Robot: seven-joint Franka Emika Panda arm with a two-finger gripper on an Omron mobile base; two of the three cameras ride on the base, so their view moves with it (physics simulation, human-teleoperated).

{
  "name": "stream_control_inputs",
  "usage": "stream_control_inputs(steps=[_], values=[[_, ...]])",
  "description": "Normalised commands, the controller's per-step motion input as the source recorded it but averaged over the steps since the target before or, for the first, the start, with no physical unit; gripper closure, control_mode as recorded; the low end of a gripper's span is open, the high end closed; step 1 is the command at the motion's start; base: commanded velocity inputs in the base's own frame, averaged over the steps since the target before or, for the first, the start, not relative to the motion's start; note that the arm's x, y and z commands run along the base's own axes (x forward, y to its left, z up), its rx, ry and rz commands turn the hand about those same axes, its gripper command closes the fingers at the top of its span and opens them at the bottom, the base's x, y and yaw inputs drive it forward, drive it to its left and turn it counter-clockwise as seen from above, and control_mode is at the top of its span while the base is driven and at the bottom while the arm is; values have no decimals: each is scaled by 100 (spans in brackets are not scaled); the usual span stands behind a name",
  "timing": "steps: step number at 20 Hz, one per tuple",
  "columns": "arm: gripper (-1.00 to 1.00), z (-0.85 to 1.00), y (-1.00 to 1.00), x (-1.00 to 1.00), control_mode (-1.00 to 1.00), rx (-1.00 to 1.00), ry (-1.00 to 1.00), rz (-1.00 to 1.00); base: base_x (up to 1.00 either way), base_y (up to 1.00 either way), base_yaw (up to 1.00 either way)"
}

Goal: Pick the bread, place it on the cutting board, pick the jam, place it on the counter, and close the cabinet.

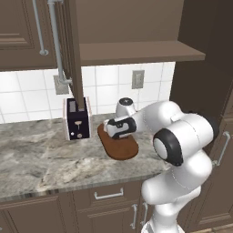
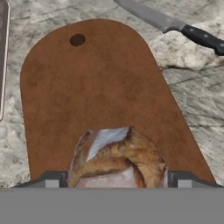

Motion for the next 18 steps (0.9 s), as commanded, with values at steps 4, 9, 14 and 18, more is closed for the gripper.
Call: stream_control_inputs(steps=[4,9,14,18], values=[[-100,-15,4,0,-100,0,0,0,0,0,0],[-100,-15,3,0,-100,0,0,0,0,0,0],[-100,-13,3,0,-100,0,0,0,0,0,0],[-100,-3,1,0,-100,0,0,0,0,0,0]])
